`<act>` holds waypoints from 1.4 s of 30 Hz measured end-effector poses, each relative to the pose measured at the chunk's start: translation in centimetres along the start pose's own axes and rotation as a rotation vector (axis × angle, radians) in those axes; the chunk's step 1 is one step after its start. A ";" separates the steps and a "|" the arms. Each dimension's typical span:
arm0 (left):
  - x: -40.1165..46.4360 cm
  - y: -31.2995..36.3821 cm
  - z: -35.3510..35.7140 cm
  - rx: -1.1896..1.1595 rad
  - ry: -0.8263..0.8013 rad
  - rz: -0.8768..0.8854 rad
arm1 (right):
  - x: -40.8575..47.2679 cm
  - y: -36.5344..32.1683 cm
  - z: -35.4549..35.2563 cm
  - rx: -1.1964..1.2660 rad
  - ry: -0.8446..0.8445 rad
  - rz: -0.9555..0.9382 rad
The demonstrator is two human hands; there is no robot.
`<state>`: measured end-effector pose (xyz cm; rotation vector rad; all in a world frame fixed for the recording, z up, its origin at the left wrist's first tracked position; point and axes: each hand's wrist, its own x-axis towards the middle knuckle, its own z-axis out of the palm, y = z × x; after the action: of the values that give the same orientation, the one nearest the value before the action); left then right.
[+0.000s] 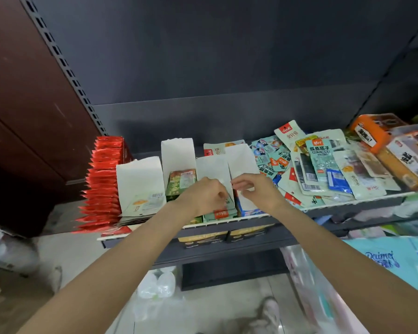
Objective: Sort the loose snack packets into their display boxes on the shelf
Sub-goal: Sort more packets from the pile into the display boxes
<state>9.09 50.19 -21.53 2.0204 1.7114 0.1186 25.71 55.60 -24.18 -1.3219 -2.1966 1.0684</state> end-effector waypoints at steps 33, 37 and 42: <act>23.1 13.3 9.0 -0.475 0.301 -0.291 | 6.6 16.1 -13.5 -0.490 0.264 -0.025; 22.0 12.9 5.8 -0.834 0.431 -0.304 | 6.7 13.0 -16.0 0.190 0.260 0.004; 17.3 11.8 1.4 -0.867 0.653 -0.218 | 6.1 9.2 -16.5 0.542 0.074 -0.039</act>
<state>23.95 64.96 -22.02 1.1834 1.7516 1.3102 38.63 70.37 -20.88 -1.0462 -1.6953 1.4398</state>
